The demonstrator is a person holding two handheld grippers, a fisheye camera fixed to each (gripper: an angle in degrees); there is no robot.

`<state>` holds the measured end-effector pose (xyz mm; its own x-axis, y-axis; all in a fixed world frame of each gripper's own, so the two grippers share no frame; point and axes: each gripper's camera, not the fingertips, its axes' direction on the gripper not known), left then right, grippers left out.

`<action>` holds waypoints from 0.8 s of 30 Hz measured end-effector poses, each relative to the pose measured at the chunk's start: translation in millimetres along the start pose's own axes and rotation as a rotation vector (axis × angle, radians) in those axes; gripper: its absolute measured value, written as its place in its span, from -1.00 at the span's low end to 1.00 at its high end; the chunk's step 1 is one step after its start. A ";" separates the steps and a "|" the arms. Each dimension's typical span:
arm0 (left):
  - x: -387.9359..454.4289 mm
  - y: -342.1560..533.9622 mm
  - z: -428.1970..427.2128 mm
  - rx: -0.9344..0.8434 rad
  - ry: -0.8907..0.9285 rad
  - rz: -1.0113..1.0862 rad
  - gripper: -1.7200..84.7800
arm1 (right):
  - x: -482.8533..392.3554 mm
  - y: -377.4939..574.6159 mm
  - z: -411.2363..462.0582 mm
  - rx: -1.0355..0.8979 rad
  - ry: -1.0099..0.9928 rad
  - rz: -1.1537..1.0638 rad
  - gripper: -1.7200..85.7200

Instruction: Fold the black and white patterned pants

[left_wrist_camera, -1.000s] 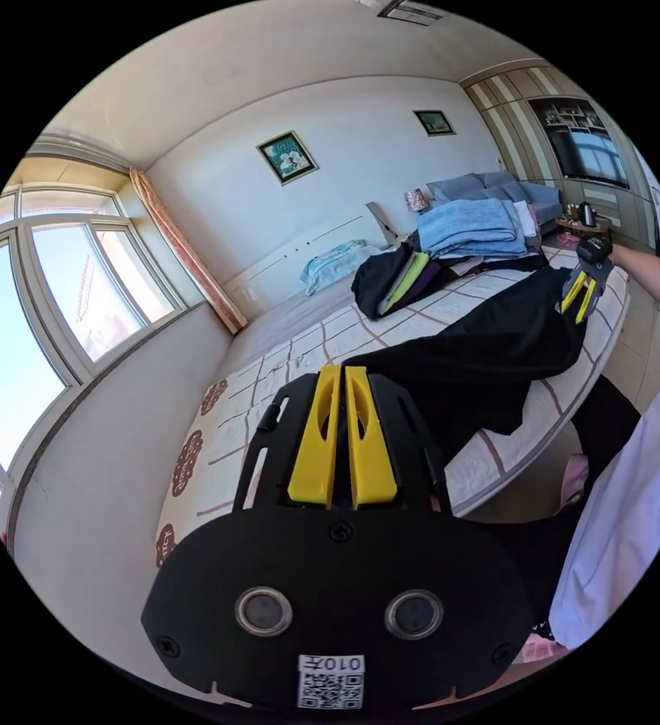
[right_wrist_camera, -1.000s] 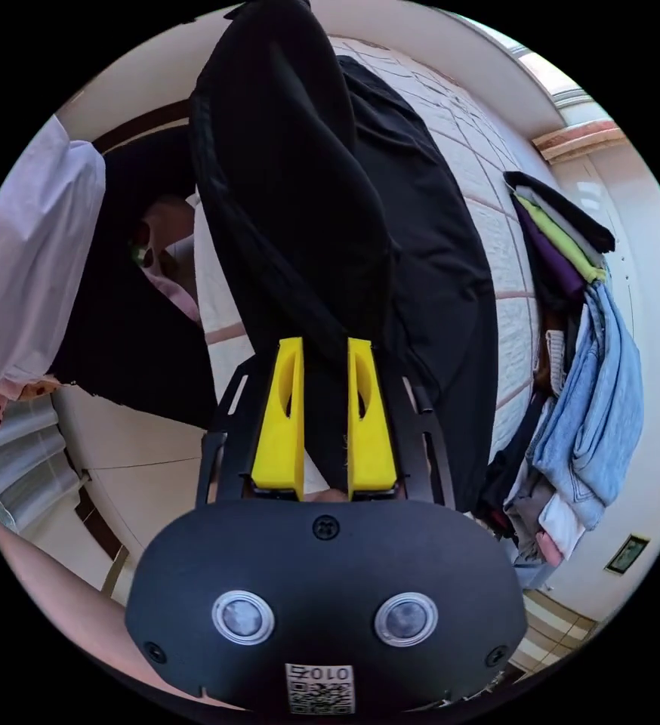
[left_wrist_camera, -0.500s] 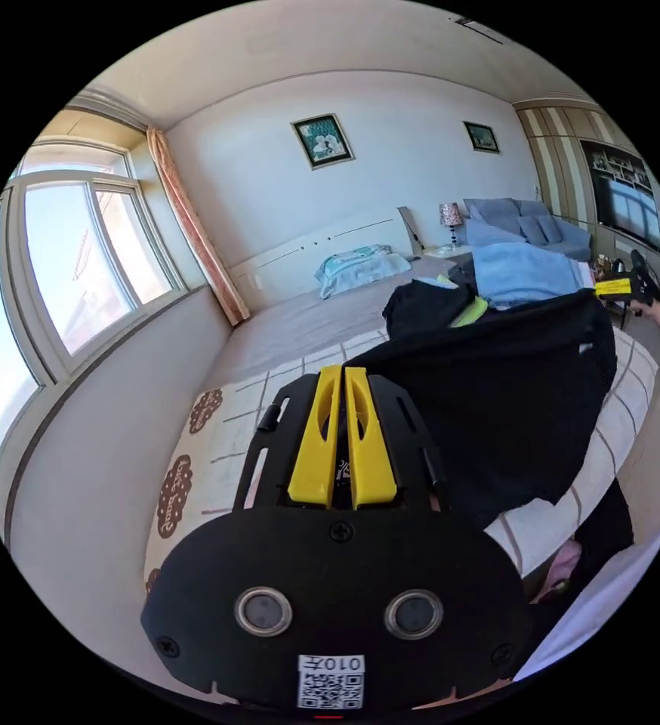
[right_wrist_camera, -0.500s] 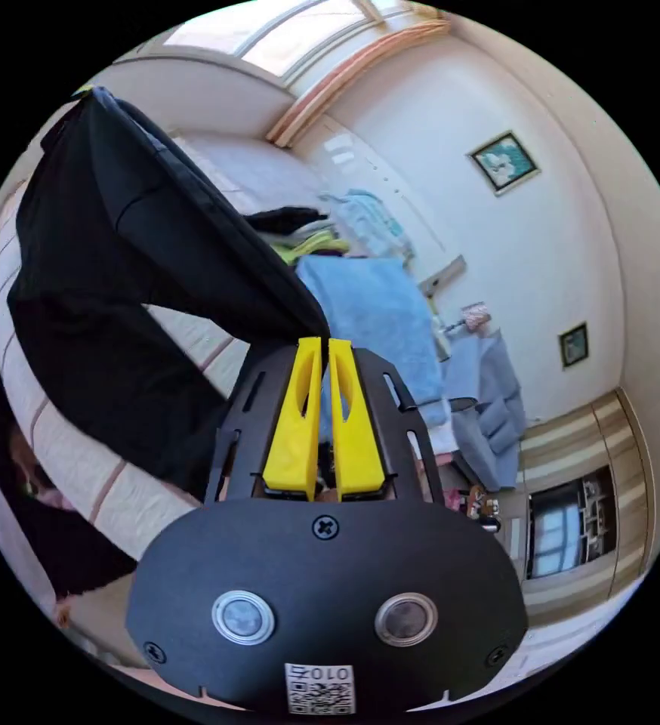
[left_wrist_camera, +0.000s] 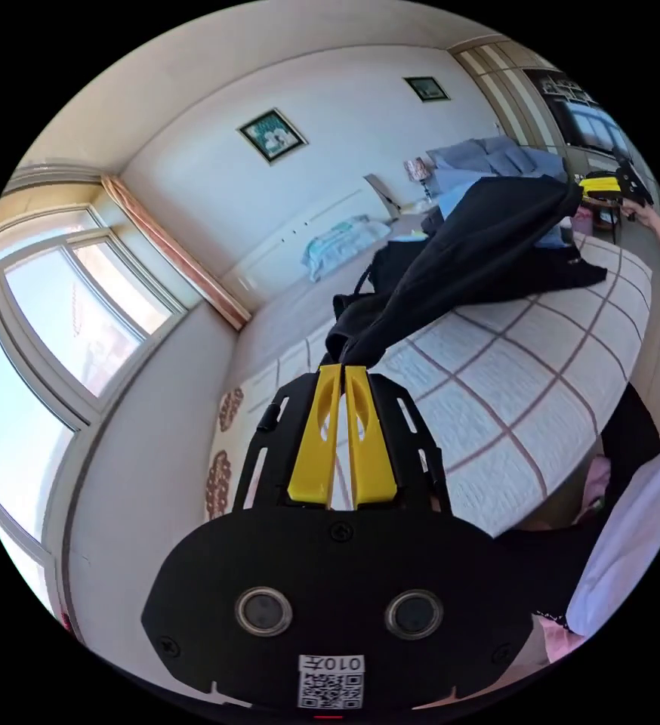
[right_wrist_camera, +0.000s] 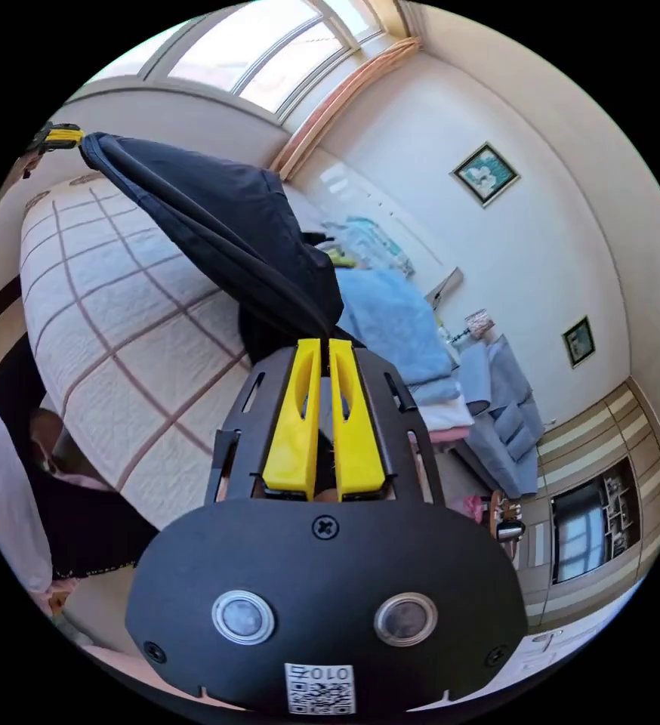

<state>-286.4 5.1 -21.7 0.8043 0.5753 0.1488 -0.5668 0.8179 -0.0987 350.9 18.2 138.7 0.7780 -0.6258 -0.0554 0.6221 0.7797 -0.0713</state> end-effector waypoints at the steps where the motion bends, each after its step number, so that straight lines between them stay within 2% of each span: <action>1: 11.0 11.5 13.4 -0.032 0.025 -0.004 -0.97 | -22.1 18.9 28.1 -0.080 -0.055 -0.016 -0.92; 3: 53.4 51.7 58.3 -0.139 0.148 0.003 -0.97 | -50.5 44.9 62.6 -0.187 -0.117 -0.044 -0.92; 5: 80.8 68.0 74.2 -0.185 0.193 0.031 -0.97 | -66.5 62.6 79.3 -0.237 -0.138 -0.054 -0.92; 9: 95.0 56.3 62.5 -0.150 0.124 0.079 -0.97 | -42.4 60.6 67.2 -0.181 -0.126 0.001 -0.92; 13: 84.7 20.9 30.3 -0.067 0.058 0.111 -0.97 | 4.2 41.5 30.8 -0.068 0.038 0.061 -0.91; 17: 106.1 -1.6 -3.4 -0.001 0.024 0.199 -0.96 | 25.4 50.9 20.8 -0.050 0.114 0.087 -0.90; 20: 126.1 13.3 19.4 -0.052 0.118 0.197 -0.95 | 15.7 75.1 54.4 -0.159 -0.031 0.029 -0.87; 22: 134.5 30.6 43.9 -0.091 0.186 0.132 -0.94 | -4.3 99.5 89.9 -0.319 -0.118 -0.004 -0.81; 24: 142.8 51.8 67.4 -0.152 0.248 0.049 -0.90 | -15.1 113.5 94.9 -0.309 -0.133 0.025 -0.79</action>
<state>-212.9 129.3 60.7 0.8062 0.5826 -0.1030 -0.5880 0.7697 -0.2487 418.1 118.1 225.9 0.8103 -0.5820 0.0682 0.5621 0.7391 -0.3711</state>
